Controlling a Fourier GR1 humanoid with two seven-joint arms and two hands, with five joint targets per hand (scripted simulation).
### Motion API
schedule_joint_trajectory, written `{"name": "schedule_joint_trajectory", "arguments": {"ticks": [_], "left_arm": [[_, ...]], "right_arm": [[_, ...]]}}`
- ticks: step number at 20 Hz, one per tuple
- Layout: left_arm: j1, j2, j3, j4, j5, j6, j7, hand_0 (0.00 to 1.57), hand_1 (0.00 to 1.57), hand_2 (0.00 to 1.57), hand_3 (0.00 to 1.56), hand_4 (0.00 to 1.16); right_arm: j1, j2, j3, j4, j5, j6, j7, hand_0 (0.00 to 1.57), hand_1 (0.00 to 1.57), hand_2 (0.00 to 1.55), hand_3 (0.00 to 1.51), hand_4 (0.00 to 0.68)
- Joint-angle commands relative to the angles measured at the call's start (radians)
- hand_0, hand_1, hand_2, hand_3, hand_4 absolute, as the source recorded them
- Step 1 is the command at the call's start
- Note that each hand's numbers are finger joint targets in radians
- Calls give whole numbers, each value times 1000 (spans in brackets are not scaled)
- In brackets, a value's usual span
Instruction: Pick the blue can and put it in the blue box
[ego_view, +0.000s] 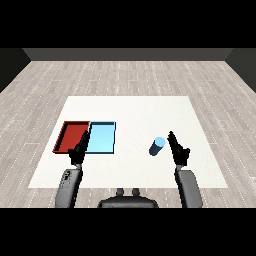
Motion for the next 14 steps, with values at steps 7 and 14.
{"name": "schedule_joint_trajectory", "arguments": {"ticks": [7, 14], "left_arm": [[-24, -66, 33, -111, 36, 25, -148, 0, 0, 0, 0, 0], [5, -78, 64, 76, 44, -16, -390, 0, 0, 0, 0, 0]], "right_arm": [[20, 37, -9, -21, -97, 109, -208, 0, 0, 0, 0, 0], [88, 26, -8, 21, -113, 198, -348, 0, 0, 0, 0, 0]]}}
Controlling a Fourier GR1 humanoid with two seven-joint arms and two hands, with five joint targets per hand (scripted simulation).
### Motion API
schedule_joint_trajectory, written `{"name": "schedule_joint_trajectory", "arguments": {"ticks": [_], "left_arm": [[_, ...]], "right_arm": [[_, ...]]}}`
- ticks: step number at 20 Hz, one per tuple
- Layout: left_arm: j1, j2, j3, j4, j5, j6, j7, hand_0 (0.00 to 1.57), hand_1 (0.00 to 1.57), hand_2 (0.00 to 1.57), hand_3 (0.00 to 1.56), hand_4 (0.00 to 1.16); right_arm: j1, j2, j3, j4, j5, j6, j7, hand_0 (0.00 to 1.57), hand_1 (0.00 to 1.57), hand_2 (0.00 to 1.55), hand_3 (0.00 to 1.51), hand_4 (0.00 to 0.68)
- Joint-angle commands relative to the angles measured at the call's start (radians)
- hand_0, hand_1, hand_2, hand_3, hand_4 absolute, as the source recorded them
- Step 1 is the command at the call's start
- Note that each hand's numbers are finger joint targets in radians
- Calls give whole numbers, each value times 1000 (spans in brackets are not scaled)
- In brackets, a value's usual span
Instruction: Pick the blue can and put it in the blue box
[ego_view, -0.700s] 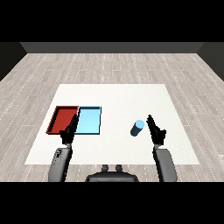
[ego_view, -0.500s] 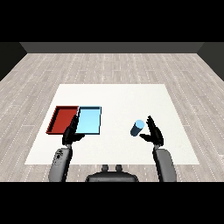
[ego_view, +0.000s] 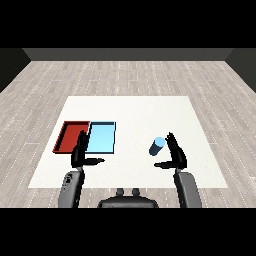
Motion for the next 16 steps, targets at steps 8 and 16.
{"name": "schedule_joint_trajectory", "arguments": {"ticks": [8, 16], "left_arm": [[-8, -5, 25, 99, -15, -11, -156, 0, 0, 0, 0, 0], [12, -10, 10, -5, -17, 4, -67, 0, 0, 0, 0, 0]], "right_arm": [[-57, -4, -35, 81, -12, 48, -93, 0, 0, 0, 0, 0], [-77, -36, -80, 142, -28, 84, -121, 0, 0, 0, 0, 0]]}}
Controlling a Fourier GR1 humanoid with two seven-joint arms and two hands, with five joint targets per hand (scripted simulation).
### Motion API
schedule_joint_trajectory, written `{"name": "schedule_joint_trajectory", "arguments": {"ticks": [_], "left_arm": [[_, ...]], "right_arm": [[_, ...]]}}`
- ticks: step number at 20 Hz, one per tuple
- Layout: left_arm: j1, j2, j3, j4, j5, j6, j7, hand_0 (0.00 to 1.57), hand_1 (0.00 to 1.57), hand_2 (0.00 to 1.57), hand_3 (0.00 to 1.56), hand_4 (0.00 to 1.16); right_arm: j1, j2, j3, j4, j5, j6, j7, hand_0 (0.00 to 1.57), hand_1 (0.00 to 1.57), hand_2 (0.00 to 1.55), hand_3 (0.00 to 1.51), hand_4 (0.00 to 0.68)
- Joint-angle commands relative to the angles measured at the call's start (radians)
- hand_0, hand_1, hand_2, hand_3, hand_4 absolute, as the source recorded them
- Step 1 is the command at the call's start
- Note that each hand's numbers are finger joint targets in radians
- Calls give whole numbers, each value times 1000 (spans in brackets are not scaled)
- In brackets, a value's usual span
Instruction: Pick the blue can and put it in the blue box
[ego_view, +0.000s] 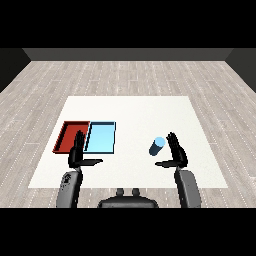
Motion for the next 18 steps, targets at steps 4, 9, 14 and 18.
{"name": "schedule_joint_trajectory", "arguments": {"ticks": [4, 9, 14, 18], "left_arm": [[-10, -4, -3, 24, -6, -3, -25, 0, 0, 0, 0, 0], [0, -30, -36, -45, -56, 63, 22, 0, 0, 0, 0, 0], [30, -1, 13, 43, 16, -26, -70, 0, 0, 0, 0, 0], [-29, -5, 13, 33, -9, 18, -12, 0, 0, 0, 0, 0]], "right_arm": [[27, -31, -29, -67, -36, 25, 74, 0, 0, 0, 0, 0], [-77, 21, -18, 91, -1, -42, 35, 0, 0, 0, 0, 0], [-34, -2, -47, 129, -25, -22, 50, 0, 0, 0, 0, 0], [-195, -11, -81, 184, -37, -88, 138, 0, 0, 0, 0, 0]]}}
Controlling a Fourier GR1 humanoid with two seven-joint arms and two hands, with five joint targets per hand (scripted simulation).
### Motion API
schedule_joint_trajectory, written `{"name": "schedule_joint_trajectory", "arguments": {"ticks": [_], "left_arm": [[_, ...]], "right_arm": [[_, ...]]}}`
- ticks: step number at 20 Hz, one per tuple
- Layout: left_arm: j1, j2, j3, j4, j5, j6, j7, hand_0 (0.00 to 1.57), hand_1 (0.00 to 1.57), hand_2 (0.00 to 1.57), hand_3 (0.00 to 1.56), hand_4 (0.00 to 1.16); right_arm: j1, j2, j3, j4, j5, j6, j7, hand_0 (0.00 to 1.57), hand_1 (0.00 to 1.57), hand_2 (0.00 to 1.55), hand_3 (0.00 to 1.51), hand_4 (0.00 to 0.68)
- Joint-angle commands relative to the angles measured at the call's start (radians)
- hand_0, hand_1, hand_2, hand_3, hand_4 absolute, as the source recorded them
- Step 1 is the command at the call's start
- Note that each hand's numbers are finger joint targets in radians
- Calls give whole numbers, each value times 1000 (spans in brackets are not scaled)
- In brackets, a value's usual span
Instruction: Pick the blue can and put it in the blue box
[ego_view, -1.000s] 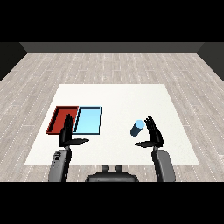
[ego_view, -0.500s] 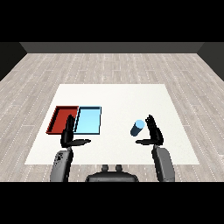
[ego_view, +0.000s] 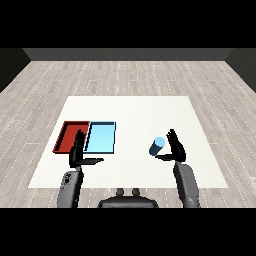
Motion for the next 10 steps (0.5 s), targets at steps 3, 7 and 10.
{"name": "schedule_joint_trajectory", "arguments": {"ticks": [3, 7, 10], "left_arm": [[-1, -1, 4, 72, -20, 2, -57, 0, 0, 0, 0, 0], [53, 7, 12, 24, 0, -17, -69, 0, 0, 0, 0, 0], [-38, -35, -54, 60, -37, 58, -24, 0, 0, 0, 0, 0]], "right_arm": [[-51, -21, -36, 108, -10, -13, -12, 0, 0, 0, 0, 0], [-184, -3, -49, 346, 7, -20, -101, 0, 0, 0, 0, 0], [-171, 30, -30, 334, 5, -47, -82, 0, 0, 0, 0, 0]]}}
